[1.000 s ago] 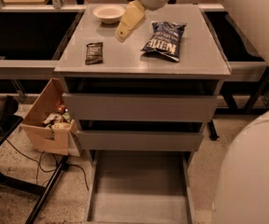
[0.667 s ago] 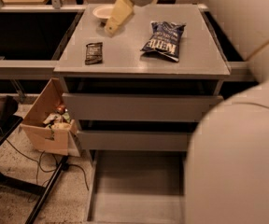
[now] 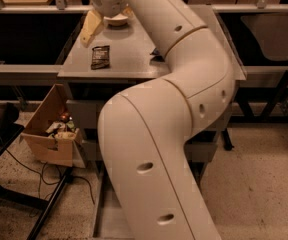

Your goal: Place rxbar chocolate into bottom drawer

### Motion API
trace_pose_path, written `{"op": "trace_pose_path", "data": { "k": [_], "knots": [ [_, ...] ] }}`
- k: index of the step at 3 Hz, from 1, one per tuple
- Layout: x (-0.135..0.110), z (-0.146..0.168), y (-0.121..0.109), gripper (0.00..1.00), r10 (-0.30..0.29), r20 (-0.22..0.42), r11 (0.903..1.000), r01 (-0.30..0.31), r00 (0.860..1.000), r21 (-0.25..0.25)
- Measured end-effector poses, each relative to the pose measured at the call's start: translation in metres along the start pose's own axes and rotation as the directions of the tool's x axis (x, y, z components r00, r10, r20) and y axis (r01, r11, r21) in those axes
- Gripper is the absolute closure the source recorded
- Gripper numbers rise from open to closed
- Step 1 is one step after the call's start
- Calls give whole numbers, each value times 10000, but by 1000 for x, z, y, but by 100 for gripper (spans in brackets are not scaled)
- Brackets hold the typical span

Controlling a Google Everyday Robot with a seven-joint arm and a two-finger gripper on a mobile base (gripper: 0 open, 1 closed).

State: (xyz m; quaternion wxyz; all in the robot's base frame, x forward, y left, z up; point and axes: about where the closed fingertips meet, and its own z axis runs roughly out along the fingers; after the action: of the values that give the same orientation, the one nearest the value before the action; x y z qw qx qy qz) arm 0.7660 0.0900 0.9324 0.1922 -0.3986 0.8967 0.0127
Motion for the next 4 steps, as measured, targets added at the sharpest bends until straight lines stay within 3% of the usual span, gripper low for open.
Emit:
{"op": "trace_pose_path", "data": {
  "k": [2,3,4],
  "knots": [
    [-19,67,18,0,1047,-86,9877,-1050,9945,-1161],
    [-27,90,30,0,1226,-121,9804,-1230,9924,-1539],
    [-29,122,34,0,1318,-577,9838,-1378,9896,-1149]
  ]
}}
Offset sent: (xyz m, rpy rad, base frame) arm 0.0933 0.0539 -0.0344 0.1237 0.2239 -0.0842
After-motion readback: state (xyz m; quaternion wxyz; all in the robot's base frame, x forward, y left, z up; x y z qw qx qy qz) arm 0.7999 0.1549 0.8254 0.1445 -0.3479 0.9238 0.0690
